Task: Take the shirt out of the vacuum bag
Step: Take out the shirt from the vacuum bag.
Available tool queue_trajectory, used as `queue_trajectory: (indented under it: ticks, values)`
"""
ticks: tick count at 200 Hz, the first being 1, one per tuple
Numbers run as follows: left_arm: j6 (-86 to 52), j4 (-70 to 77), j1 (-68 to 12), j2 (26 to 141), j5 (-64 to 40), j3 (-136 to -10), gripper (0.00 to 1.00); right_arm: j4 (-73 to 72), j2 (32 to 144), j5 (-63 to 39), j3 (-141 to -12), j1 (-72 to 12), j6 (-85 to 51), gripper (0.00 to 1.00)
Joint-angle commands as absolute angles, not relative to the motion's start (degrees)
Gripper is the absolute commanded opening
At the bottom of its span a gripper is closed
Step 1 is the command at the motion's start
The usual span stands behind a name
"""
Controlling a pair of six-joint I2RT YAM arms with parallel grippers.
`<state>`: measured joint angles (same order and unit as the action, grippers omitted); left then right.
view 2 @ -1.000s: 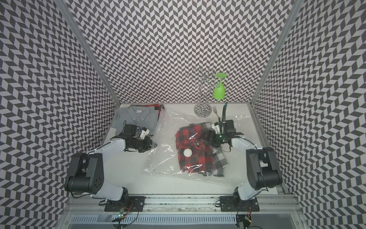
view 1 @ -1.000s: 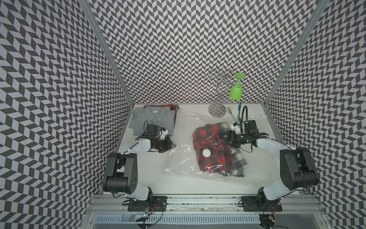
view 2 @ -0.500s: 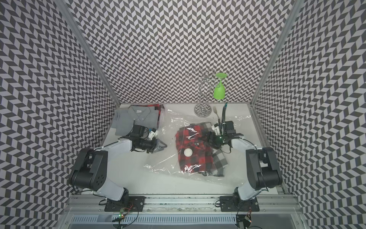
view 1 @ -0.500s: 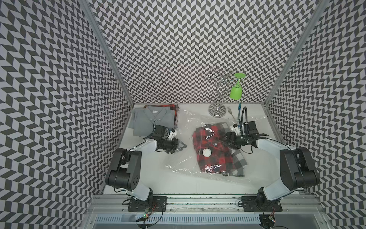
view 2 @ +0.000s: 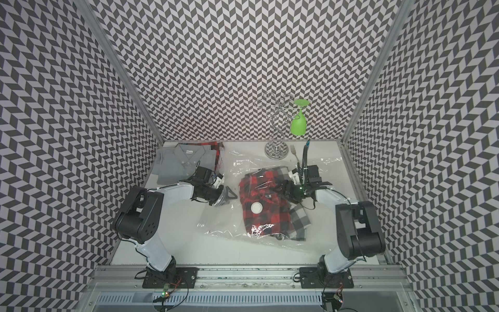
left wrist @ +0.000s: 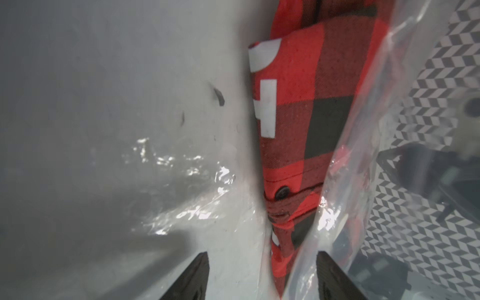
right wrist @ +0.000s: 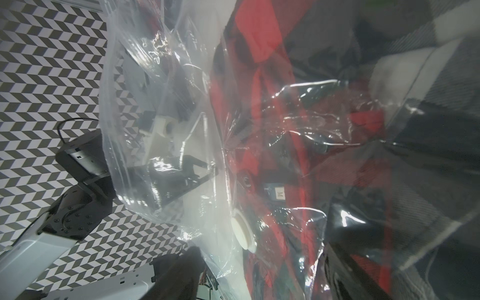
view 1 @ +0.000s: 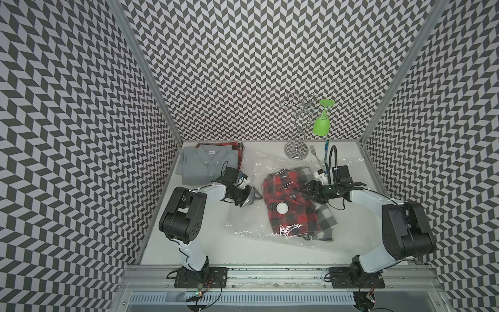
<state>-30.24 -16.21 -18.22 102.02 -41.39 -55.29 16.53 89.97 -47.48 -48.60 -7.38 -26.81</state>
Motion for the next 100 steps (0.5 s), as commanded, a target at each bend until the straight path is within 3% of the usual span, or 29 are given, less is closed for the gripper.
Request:
queue_trajectory:
  ticks: [1,43,100]
  values:
    - [-32.5,-14.9,-19.7,103.2,-36.3,-58.2,0.72,16.6,87.7,-47.1,-48.2,-7.7,-24.7,0.76]
    - [-34.0,-18.1,-22.6,107.6,-27.8,-63.6,0.75,21.4,87.7,-44.2,-51.6,-7.6,-21.1,0.76]
    - [-36.6,-19.9,-25.4,113.3,-24.3,-71.2,0.78,21.2,88.5,-44.0,-52.3,-7.5,-21.1,0.75]
